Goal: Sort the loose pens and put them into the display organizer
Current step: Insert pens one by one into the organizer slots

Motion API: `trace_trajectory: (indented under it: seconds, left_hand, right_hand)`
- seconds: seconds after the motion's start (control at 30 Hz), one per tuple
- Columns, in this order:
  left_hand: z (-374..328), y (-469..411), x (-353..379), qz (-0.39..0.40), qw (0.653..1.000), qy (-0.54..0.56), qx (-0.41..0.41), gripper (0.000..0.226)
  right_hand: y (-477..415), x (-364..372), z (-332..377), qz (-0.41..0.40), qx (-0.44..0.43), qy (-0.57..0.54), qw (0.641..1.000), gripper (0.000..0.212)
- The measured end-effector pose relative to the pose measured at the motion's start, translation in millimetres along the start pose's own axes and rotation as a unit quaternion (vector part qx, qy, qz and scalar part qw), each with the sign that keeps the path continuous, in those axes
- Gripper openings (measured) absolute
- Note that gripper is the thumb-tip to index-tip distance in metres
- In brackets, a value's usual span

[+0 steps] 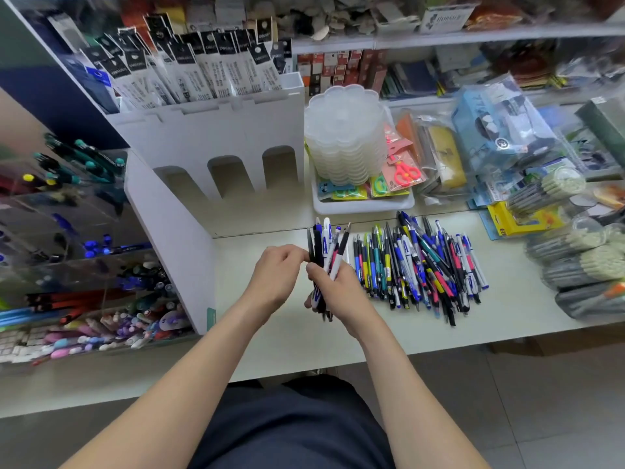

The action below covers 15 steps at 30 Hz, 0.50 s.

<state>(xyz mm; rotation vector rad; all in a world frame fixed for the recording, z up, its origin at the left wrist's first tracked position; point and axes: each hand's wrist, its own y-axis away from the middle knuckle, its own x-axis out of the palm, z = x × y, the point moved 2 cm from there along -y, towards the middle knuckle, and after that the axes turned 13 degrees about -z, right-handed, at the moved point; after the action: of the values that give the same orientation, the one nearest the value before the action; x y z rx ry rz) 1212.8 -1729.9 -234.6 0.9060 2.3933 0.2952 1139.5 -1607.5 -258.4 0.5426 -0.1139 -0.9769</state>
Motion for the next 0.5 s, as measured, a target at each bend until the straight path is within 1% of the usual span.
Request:
trace_trajectory:
  seconds: [0.03,0.1,0.13,0.17,0.2,0.27,0.33,0.4,0.43,0.47,0.5]
  left_hand:
    - [-4.2,1.6,-0.7,0.011,1.0,0.024,-0.01,0.036]
    - [-10.2,4.7,2.3,0.069,0.99,0.115,-0.053,0.048]
    - [-12.2,5.6,5.1,0.095,0.984,0.14,-0.05,0.049]
    - [-15.8,8.1,7.3,0.102,0.981,0.157,-0.041,0.045]
    - [-17.6,8.8,8.8,0.089,0.979,0.177,-0.049,0.042]
    - [-20.2,9.3,8.6,0.051,0.965,0.233,-0.111,0.039]
    - [-21.6,10.3,6.9,0.037,0.949,0.277,-0.147,0.028]
    - [-24.0,12.4,5.2,0.036,0.939,0.301,-0.161,0.014]
    - [-26.6,13.2,2.9,0.032,0.933,0.317,-0.169,0.01]
    - [-29.2,13.0,0.6,0.029,0.927,0.332,-0.173,0.01]
    - [-31.3,12.1,-1.6,0.025,0.924,0.341,-0.17,0.014]
  right_hand:
    - [2.2,1.1,6.0,0.003,-0.015,0.005,1.0,0.013]
    - [8.4,6.7,18.9,0.01,-0.045,0.029,0.999,0.02]
    - [11.6,10.8,24.6,0.017,-0.063,0.04,0.997,0.03]
    - [14.2,14.8,29.2,0.023,-0.084,0.046,0.995,0.045]
    - [15.4,18.3,32.0,0.024,-0.104,0.052,0.993,0.058]
    - [17.5,20.5,35.8,0.006,-0.134,0.078,0.988,0.067]
    - [17.6,16.3,38.6,-0.013,-0.151,0.112,0.982,0.083]
    - [18.5,7.0,41.7,0.0,-0.145,0.104,0.984,0.094]
    - [19.4,2.5,44.7,0.019,-0.13,0.081,0.988,0.095]
    - [21.4,-1.8,48.1,0.038,-0.108,0.042,0.993,0.09]
    - [23.2,-5.4,50.5,0.049,-0.082,-0.014,0.995,0.077]
